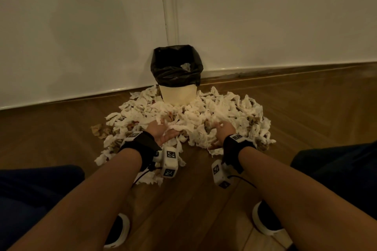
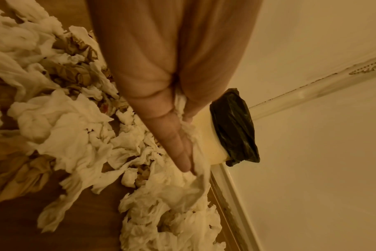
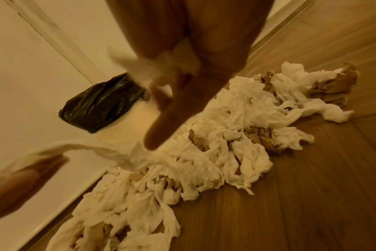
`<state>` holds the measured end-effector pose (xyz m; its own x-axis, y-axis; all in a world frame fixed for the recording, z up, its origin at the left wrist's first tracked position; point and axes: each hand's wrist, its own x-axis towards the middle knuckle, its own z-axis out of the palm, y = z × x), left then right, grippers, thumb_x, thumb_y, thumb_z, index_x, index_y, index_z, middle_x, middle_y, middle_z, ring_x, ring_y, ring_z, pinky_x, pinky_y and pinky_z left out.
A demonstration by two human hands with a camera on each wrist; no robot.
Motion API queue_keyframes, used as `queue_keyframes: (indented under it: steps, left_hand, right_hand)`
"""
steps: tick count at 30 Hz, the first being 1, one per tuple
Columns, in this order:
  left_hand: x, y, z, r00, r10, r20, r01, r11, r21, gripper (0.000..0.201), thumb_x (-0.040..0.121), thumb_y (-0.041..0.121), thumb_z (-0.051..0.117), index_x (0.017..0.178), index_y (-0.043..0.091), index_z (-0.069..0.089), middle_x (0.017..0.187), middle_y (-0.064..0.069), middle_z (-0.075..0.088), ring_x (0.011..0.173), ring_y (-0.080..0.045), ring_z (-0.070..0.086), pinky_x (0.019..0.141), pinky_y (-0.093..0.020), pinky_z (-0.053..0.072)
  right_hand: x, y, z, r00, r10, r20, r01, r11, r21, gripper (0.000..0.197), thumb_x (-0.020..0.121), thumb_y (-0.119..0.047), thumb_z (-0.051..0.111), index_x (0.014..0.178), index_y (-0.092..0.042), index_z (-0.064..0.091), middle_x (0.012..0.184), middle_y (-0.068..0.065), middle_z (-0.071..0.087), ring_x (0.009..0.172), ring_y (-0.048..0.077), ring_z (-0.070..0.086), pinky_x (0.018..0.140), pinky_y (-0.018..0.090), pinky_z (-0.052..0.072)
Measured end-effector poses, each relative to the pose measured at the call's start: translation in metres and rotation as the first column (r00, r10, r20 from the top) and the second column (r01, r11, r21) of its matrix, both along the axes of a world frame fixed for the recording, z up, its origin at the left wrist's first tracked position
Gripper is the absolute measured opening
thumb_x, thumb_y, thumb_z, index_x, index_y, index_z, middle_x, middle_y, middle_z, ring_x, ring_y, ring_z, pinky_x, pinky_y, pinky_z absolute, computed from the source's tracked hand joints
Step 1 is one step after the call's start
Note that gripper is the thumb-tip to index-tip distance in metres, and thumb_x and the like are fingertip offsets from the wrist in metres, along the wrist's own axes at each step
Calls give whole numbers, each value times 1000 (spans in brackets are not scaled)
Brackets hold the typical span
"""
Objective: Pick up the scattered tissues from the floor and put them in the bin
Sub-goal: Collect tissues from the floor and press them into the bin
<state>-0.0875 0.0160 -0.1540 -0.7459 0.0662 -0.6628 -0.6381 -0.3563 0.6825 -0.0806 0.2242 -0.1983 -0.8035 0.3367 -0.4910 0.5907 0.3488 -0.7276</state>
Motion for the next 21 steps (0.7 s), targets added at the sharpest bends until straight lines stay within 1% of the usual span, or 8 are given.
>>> queue_keyframes:
  steps: [3,6,8,10,13,15,17,21]
  left_hand:
    - [2,2,-4,994,-74,-77,67,994,-91,42,101,0,29,142,7,32,129,-26,50,102,-35,58,61,-33,56]
    - [1,1,-5,998,-13,-60,3,988,-153,44,101,27,39,141,8,35,79,-15,51,56,-16,43,57,-28,38]
    - [-5,-2,-7,990,-105,-89,84,974,-210,53,92,24,58,137,8,36,107,-20,59,65,-17,53,64,-32,45]
    - [-6,-5,-10,965,-243,-94,215,947,-238,68,83,3,67,141,10,32,137,-24,46,101,-29,62,85,-42,51]
    - [-7,-11,-17,962,-272,-37,251,926,-281,93,75,-18,63,149,11,13,144,-36,24,119,-41,51,95,-45,48]
    - [-10,-14,-24,974,-225,19,219,923,-317,99,76,-24,58,149,19,7,148,-30,20,131,-43,36,101,-51,41]
    - [-12,-17,-27,969,-238,69,245,885,-397,96,78,-20,59,150,16,6,150,-23,23,133,-42,35,103,-48,40]
    - [-12,-25,-30,952,-290,101,281,688,-669,66,83,10,70,140,1,38,140,-17,46,126,-34,46,95,-34,43]
  right_hand:
    - [3,1,2,999,-11,32,13,998,-62,40,97,-31,48,73,-3,62,61,11,56,51,26,54,54,32,51]
    - [2,1,5,996,92,12,-93,992,86,59,97,-46,38,56,-9,59,56,5,53,53,22,49,63,30,42]
    - [-1,2,5,991,137,13,-137,984,118,62,98,-50,30,72,-5,64,73,10,57,72,28,55,76,33,41]
    - [-7,2,4,986,165,3,-164,984,63,46,98,-39,31,85,-6,61,89,11,52,88,27,52,83,34,38]
    - [-20,0,12,983,184,14,-184,983,-5,8,92,-11,41,95,-8,47,87,8,45,76,24,45,76,33,36]
    - [-34,0,20,969,230,92,-237,969,75,35,89,-5,45,124,-5,40,115,12,48,99,30,51,88,37,44]
    - [-54,0,35,944,283,169,-319,913,254,49,93,-10,44,140,-6,33,142,18,35,126,36,42,102,40,41]
    - [-92,0,74,905,412,110,-418,808,415,45,90,-17,59,130,0,48,132,18,52,121,33,50,94,34,44]
